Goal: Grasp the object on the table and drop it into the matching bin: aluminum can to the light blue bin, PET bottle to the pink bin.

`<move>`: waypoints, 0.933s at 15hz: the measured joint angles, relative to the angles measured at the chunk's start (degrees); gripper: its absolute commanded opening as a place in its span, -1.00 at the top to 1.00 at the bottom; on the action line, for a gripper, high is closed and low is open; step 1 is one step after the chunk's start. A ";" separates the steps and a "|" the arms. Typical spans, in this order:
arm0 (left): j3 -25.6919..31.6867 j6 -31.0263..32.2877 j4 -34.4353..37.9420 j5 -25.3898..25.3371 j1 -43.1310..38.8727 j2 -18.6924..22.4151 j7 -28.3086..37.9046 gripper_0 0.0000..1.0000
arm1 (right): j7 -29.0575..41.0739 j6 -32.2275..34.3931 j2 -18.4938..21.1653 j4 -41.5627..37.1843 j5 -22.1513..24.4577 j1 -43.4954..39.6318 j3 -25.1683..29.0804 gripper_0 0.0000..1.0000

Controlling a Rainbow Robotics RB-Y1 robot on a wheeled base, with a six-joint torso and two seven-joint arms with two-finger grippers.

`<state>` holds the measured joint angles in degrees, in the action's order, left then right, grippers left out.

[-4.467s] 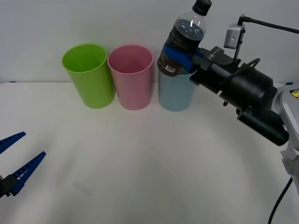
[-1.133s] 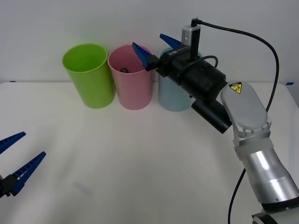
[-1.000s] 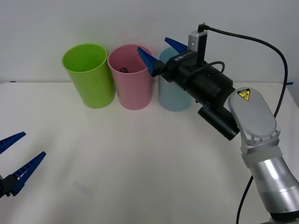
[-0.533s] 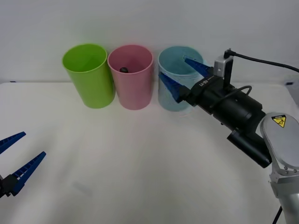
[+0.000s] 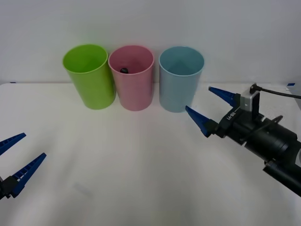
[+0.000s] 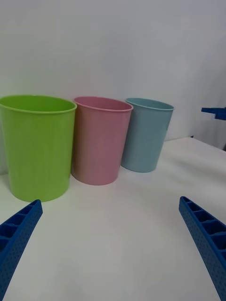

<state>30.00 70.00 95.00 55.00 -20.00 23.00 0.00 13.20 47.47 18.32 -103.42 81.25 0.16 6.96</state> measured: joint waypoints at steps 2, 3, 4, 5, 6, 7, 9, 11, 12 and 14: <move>0.00 0.00 0.00 0.00 0.00 0.00 0.00 -1.00 | -2.67 4.24 0.70 0.03 -1.62 -2.54 2.77 -1.00; 0.00 0.00 0.00 0.00 0.00 0.00 0.00 -1.00 | -3.31 6.13 1.13 0.04 -2.65 -3.90 3.93 -1.00; 0.00 0.00 0.00 0.00 0.00 0.00 0.00 -1.00 | -3.63 8.21 1.46 0.04 -3.66 -5.19 5.19 -1.00; 0.00 0.00 0.00 0.00 0.00 0.00 0.00 -1.00 | -3.96 10.57 1.61 0.04 -4.51 -6.49 6.81 -1.00; 0.00 0.00 0.00 0.00 0.00 0.00 0.00 -1.00 | -4.29 12.90 1.63 0.04 -5.15 -7.75 8.43 -1.00; 0.00 0.00 0.00 0.00 0.00 0.00 0.00 -1.00 | -4.65 15.02 1.63 0.04 -5.69 -8.87 9.90 -1.00; 0.00 0.00 0.00 0.00 0.00 0.00 0.00 -1.00 | -5.42 18.95 1.64 0.00 -6.70 -11.01 13.07 -1.00; 0.00 0.00 0.00 0.00 0.00 0.00 0.00 -1.00 | -6.32 22.16 1.64 0.04 -7.53 -12.92 15.78 -1.00; 0.00 0.00 0.00 0.00 0.00 0.00 0.00 -1.00 | -6.71 23.42 1.64 0.04 -7.96 -13.82 16.90 -1.00; 0.00 0.00 0.00 0.00 0.00 0.00 0.00 -1.00 | -7.53 24.93 1.61 -0.02 -8.90 -15.80 18.42 -1.00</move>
<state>30.00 70.00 95.00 55.00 -20.00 23.00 0.00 5.67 72.40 19.93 -103.44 72.35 -15.64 25.38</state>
